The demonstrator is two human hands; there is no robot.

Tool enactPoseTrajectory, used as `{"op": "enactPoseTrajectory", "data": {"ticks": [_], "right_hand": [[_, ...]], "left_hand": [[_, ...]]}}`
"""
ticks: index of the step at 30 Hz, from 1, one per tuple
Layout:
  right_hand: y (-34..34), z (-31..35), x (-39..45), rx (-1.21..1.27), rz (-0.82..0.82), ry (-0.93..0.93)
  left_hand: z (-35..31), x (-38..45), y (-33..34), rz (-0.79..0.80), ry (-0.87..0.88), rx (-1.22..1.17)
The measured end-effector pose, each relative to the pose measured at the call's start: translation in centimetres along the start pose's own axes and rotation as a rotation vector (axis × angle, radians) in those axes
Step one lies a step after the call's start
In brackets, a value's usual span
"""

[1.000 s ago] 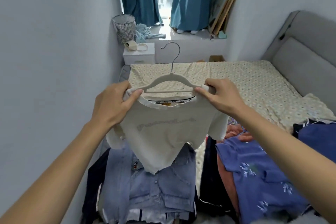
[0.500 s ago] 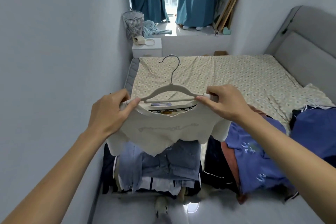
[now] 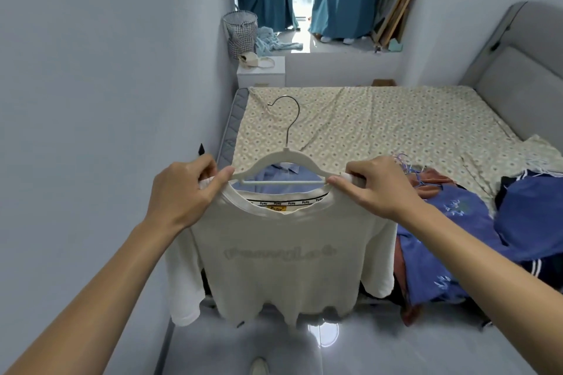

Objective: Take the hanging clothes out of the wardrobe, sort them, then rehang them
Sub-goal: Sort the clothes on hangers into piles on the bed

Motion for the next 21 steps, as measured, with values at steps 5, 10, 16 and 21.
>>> {"op": "enactPoseTrajectory", "data": {"ticks": [5, 10, 16, 21], "right_hand": [[3.8, -1.2, 0.7, -0.004, 0.077, 0.080], [9.7, -3.6, 1.6, 0.026, 0.194, 0.167], [18.0, -9.0, 5.0, 0.020, 0.278, 0.260], [27.4, -15.7, 9.6, -0.010, 0.369, 0.357]], "left_hand": [[2.6, 0.9, 2.3, 0.033, -0.046, 0.026], [6.3, 2.1, 7.7, 0.125, -0.092, 0.028], [12.1, 5.6, 17.2, 0.226, -0.107, 0.015], [18.6, 10.5, 28.5, 0.358, -0.151, -0.005]]}}
Point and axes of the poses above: each hand's wrist, its own x-axis towards the middle knuckle, its own y-axis out of the palm, z = x × y, the point moved 6 cm from there along x, towards the middle knuckle, and after that the axes turned 9 degrees about -z, right-handed, at the moved point
